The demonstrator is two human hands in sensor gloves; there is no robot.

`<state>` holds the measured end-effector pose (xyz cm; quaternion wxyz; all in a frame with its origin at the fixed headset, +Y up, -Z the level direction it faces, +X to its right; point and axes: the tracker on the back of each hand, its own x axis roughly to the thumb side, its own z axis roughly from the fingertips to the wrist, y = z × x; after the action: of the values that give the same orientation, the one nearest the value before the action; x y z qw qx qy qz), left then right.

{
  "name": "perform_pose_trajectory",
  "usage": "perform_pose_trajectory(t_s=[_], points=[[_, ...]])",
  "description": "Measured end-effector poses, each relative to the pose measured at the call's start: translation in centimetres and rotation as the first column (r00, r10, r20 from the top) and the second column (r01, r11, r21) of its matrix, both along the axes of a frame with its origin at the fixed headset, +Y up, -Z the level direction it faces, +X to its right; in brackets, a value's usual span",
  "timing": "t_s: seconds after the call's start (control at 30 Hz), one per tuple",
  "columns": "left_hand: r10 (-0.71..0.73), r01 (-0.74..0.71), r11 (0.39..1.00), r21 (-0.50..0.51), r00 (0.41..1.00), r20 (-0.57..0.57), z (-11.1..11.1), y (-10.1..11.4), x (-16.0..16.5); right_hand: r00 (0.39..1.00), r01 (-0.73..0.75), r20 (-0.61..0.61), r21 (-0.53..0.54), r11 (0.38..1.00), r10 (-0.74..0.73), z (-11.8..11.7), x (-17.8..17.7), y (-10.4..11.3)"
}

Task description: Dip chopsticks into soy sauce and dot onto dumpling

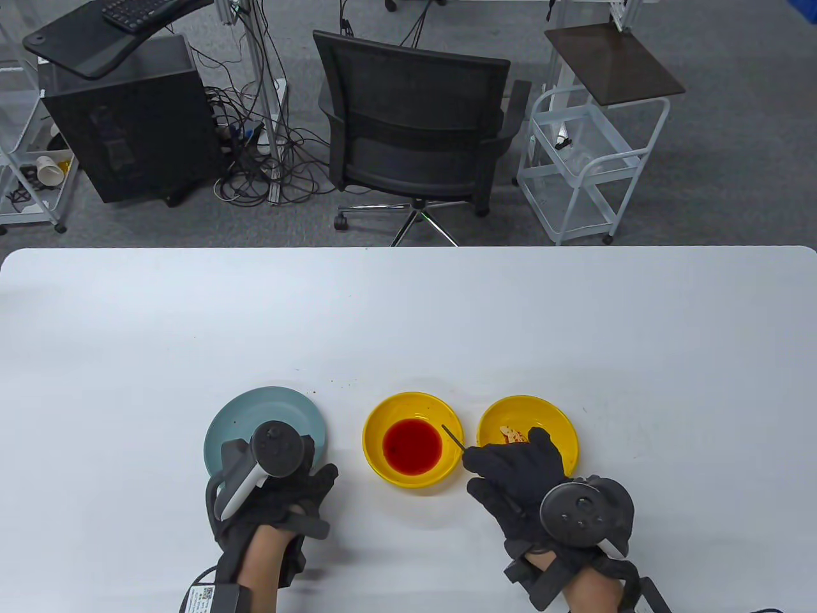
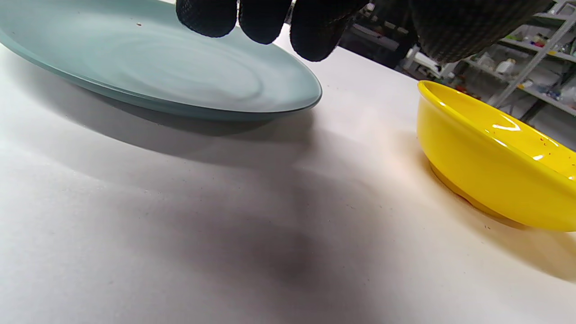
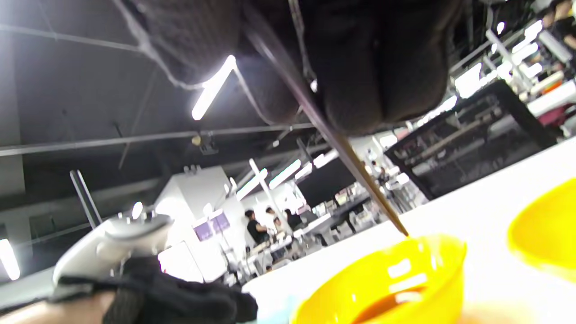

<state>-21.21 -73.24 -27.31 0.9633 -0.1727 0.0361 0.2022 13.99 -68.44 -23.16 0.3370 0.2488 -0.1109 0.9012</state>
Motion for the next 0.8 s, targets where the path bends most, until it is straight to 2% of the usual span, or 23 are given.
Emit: perform_pose_trajectory(t_s=[0.3,0.8], points=[[0.000,0.000,1.000,0.002,1.000,0.003,0.0,0.0,0.1,0.987,-0.157,-0.046,-0.096,0.983,0.154,-0.6,-2.1,-2.6],[0.005,-0.005,1.000,0.001,1.000,0.003,0.0,-0.1,0.1,0.981,-0.185,-0.072,-0.092,0.978,0.179,-0.3,-2.8,-2.5]])
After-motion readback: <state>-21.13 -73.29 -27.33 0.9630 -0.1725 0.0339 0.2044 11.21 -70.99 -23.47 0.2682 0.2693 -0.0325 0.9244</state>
